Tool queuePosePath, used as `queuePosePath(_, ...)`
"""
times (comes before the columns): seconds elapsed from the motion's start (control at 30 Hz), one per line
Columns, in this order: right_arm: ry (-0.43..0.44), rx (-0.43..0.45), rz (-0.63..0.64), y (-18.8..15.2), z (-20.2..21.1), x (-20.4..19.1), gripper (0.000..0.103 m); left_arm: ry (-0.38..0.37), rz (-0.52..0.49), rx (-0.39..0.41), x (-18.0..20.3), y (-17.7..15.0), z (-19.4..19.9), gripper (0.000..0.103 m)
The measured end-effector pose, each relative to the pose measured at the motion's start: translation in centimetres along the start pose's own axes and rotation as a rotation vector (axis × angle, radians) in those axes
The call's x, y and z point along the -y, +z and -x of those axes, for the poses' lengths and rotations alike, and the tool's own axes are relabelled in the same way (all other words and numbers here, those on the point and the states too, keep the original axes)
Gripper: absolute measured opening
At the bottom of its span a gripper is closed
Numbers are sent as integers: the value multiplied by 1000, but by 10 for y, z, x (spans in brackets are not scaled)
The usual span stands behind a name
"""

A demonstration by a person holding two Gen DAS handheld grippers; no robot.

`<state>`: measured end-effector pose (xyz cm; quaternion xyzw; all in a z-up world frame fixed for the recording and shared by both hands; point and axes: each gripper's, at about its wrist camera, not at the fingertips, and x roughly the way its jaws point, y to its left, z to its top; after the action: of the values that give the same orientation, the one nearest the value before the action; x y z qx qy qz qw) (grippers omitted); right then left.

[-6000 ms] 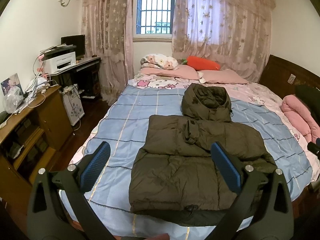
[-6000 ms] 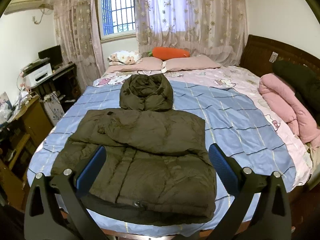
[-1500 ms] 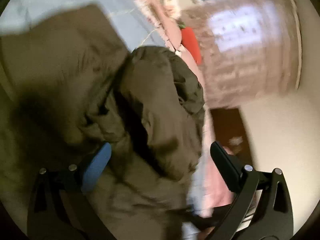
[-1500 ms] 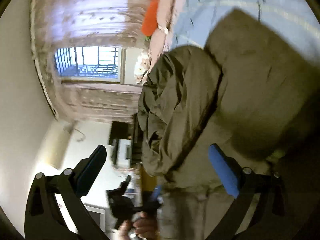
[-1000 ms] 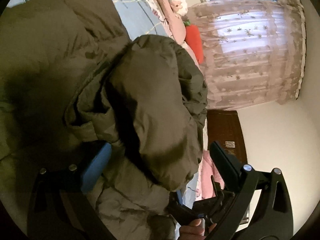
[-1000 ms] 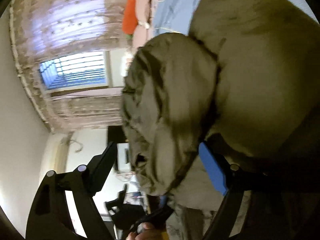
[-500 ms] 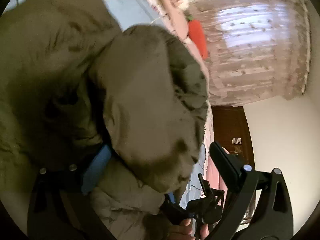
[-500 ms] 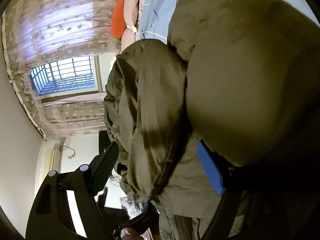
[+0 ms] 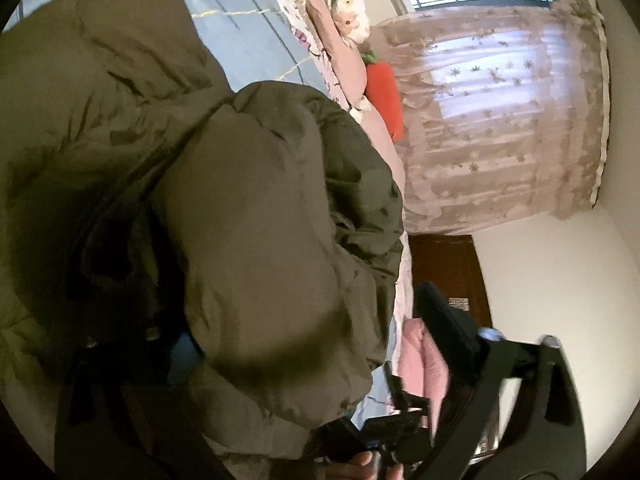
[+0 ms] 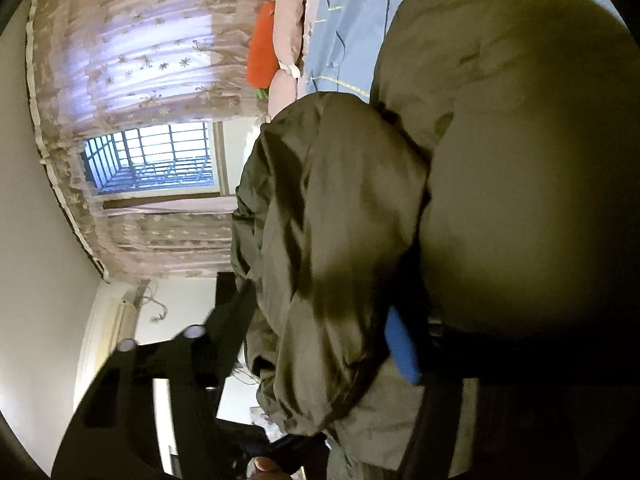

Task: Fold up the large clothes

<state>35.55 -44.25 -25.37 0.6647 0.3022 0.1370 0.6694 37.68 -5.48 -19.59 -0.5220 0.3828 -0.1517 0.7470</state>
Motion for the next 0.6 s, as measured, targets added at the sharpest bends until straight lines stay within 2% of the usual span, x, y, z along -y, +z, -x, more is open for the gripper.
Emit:
queuePosePath(0.03,-9,-1,4,1,-3,1,32,3,4,-9,-1,1,-4,63)
queuePosePath(0.07,-19,-3,12,2,-5,1,20,6,7,-17,-4,1,-6,58)
queuePosePath(0.1,-18,1,18,1,-6,1,16,12,9,-22,-6,2,-9,43)
queuePosePath(0.13,-18,5,24,0,-6,-1,15,13,7,-25,-9,3,-10,35)
queuePosePath(0.23,-9,2,52,-5,-3,-11,12,-10,0,-23,-12,7,-9,22)
queuePosePath(0.37,4,8,134,-17,3,-35,11,-45,8,-16,-12,12,0,18)
queuePosePath(0.6,13,-40,232,-56,12,-60,10,-89,11,2,-17,14,39,17)
